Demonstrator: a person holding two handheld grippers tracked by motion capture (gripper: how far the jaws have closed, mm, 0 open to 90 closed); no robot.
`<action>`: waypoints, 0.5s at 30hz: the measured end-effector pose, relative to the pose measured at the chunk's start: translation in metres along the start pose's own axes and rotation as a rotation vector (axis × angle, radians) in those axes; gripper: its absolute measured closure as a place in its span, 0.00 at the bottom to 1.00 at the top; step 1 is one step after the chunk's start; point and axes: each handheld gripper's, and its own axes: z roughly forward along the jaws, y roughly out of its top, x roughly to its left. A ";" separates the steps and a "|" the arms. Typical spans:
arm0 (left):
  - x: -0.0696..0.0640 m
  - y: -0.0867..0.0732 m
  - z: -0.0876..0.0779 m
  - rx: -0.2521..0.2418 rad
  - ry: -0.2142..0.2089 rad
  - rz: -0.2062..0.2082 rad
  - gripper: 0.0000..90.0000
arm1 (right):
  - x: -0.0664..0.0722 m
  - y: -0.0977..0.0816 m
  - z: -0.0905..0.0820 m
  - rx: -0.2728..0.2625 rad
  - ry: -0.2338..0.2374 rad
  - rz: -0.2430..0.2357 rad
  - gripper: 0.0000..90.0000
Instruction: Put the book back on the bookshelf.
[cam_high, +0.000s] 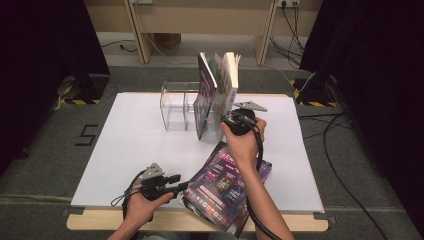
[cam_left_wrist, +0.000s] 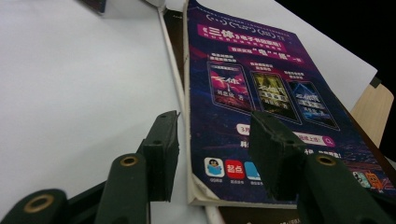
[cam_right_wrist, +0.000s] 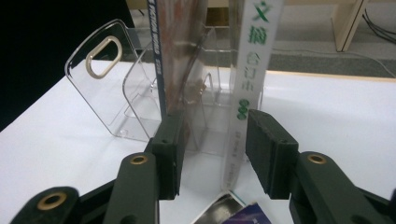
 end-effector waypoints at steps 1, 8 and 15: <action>-0.001 0.000 0.002 0.003 -0.003 0.004 0.58 | -0.001 -0.001 0.000 0.003 -0.001 0.002 0.64; -0.001 -0.005 0.014 0.050 -0.003 0.007 0.60 | -0.013 -0.012 -0.001 0.044 -0.006 0.011 0.66; 0.000 -0.008 0.017 0.065 -0.008 -0.012 0.63 | -0.031 -0.025 -0.003 0.097 -0.022 0.029 0.68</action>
